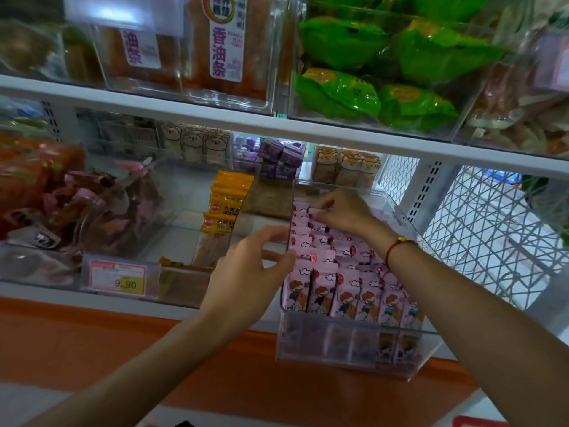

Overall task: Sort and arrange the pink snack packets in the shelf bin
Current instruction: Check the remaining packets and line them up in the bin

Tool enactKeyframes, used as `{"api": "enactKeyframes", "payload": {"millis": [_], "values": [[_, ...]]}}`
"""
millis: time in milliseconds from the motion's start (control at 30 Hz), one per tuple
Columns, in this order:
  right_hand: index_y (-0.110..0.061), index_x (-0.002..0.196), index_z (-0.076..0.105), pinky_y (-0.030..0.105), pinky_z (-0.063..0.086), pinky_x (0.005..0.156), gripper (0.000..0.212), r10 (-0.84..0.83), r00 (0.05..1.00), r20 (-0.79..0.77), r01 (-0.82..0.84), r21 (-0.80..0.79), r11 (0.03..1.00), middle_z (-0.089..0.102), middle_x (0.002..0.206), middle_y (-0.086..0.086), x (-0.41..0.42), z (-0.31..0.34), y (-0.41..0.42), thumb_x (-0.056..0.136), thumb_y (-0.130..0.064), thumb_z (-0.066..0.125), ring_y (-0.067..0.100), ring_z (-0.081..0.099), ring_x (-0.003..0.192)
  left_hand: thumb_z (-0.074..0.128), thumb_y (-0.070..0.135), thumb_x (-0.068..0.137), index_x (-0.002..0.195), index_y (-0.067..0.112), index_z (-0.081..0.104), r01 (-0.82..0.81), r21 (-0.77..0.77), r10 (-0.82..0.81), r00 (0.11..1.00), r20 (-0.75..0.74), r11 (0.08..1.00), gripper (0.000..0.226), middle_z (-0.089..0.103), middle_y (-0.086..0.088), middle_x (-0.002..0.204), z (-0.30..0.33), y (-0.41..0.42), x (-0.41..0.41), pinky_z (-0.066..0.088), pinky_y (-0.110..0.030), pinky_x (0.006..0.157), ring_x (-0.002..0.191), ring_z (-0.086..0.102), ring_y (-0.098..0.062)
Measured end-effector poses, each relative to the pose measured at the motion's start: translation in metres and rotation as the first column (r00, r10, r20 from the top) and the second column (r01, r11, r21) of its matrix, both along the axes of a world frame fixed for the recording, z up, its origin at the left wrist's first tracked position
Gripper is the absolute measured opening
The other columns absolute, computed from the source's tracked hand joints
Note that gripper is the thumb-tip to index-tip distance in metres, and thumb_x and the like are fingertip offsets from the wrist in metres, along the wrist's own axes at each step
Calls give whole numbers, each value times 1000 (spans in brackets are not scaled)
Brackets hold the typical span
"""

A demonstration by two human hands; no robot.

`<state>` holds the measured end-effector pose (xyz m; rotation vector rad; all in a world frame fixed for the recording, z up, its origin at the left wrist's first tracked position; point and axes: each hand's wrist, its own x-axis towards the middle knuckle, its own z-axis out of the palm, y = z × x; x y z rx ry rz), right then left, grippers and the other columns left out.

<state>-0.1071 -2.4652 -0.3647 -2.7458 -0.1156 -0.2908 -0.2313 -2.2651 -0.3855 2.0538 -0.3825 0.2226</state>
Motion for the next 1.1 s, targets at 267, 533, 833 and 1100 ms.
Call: {"api": "enactKeyframes", "payload": {"millis": [267,533,833,1100], "values": [[-11,98,59,7,46,55,7,-367,863,347,-37,767,641,60,88,-6,-57,20,10,94,-15,57,-6,60,70,57,48,88,123,39,49,-89,-100,95,993,63,991,37,56,21,112,11,0,-10,53,-32,84,98,57,1],[-11,101,62,15,49,57,14,-339,933,120,-47,976,214,67,91,5,-150,34,19,91,-20,60,6,65,75,61,39,87,135,31,40,50,-36,-44,986,164,998,53,46,14,131,44,-25,-23,46,-29,95,114,48,-3],[-17,87,69,17,49,63,11,-69,998,7,6,983,182,69,71,-5,-183,26,25,90,-21,59,5,65,71,69,49,77,115,40,59,194,-9,-191,970,152,981,41,60,34,100,24,-13,-41,50,-9,70,94,55,16],[-20,98,69,30,51,82,30,73,995,68,-86,955,282,70,91,-2,-181,27,19,81,-41,55,14,64,94,70,42,79,105,50,54,186,-103,-166,971,173,977,32,59,42,89,23,-13,-40,46,-2,71,92,57,17]]}}
